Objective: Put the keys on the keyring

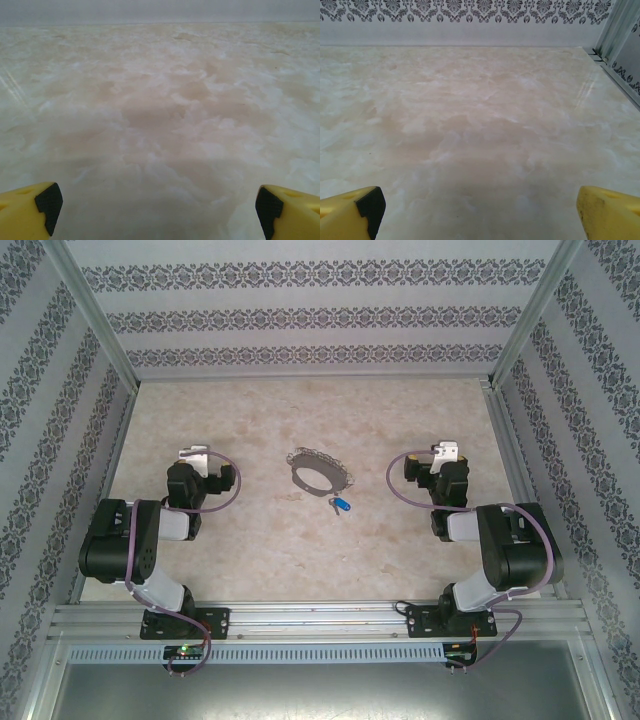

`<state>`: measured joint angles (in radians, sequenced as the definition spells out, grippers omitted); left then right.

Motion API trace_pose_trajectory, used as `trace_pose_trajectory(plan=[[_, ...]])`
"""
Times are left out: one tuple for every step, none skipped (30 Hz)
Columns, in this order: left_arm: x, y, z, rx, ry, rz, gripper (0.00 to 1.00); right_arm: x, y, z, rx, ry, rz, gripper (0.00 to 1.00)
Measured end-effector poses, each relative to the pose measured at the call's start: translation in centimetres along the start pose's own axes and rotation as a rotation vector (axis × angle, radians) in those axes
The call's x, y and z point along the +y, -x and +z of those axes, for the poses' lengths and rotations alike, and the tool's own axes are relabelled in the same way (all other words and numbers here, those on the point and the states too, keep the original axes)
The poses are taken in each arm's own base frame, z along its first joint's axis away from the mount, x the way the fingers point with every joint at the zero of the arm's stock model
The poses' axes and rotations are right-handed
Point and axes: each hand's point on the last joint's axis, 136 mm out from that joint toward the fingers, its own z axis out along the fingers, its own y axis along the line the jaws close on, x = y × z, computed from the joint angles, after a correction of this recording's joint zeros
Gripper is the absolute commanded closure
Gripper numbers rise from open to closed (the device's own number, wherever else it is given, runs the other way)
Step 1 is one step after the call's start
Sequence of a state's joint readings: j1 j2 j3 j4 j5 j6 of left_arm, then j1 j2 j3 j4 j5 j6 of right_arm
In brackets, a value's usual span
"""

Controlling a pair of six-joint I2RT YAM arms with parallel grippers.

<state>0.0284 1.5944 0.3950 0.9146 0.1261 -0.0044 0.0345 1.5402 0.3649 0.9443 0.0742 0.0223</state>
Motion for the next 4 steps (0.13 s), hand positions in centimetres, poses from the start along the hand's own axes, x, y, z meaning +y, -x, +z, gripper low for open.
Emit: trace_pose_trajectory(plan=[[-0.03, 0.00, 0.00, 0.000, -0.002, 0.000, 0.00, 0.08, -0.05, 0.00, 0.002, 0.005, 0.000, 0.02], [-0.04, 0.00, 0.00, 0.000, -0.002, 0.000, 0.00, 0.05, -0.13, 0.00, 0.006, 0.006, 0.001, 0.02], [-0.04, 0.00, 0.00, 0.000, -0.002, 0.000, 0.00, -0.02, -0.21, 0.01, 0.009, 0.007, 0.002, 0.02], [-0.04, 0.00, 0.00, 0.000, -0.002, 0.000, 0.00, -0.02, -0.27, 0.01, 0.011, 0.009, 0.002, 0.02]])
